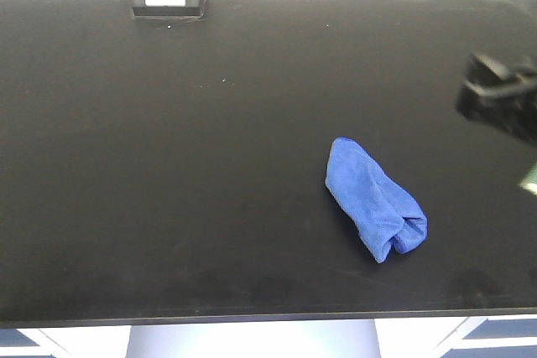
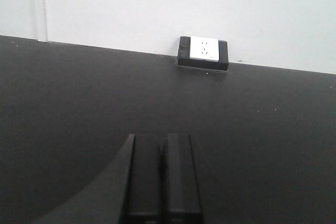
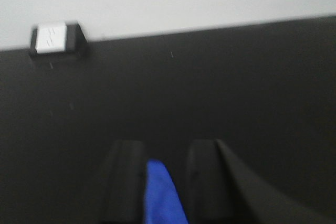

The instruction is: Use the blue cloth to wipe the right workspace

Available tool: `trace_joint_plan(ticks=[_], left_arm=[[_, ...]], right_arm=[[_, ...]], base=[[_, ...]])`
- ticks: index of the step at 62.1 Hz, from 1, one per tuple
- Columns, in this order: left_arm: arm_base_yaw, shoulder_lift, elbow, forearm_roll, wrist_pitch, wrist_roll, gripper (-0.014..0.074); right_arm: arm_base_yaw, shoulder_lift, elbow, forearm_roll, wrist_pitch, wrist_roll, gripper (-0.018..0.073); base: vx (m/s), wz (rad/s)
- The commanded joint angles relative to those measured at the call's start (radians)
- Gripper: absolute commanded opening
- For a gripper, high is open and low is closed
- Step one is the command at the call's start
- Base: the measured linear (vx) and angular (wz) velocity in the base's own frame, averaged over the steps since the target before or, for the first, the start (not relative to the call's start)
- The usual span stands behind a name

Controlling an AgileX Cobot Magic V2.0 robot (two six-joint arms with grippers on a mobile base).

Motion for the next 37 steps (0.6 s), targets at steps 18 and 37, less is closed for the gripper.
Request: trace_joint_plan(ticks=[18,37], left_arm=[[-0.003,-0.016,0.031,0.000,-0.083,-0.008,-0.0006],[-0.003,-0.016,0.031,0.000,-0.083,-0.008,-0.0006]], right_arm=[[-0.367,-0.300,0.212,0.502,-0.303,-0.822,-0.0011],[-0.618,-0.597,0.609,0.755,-0.648,-0.898,-0.0008]], base=[[0.00,0.00],[0.00,0.00]])
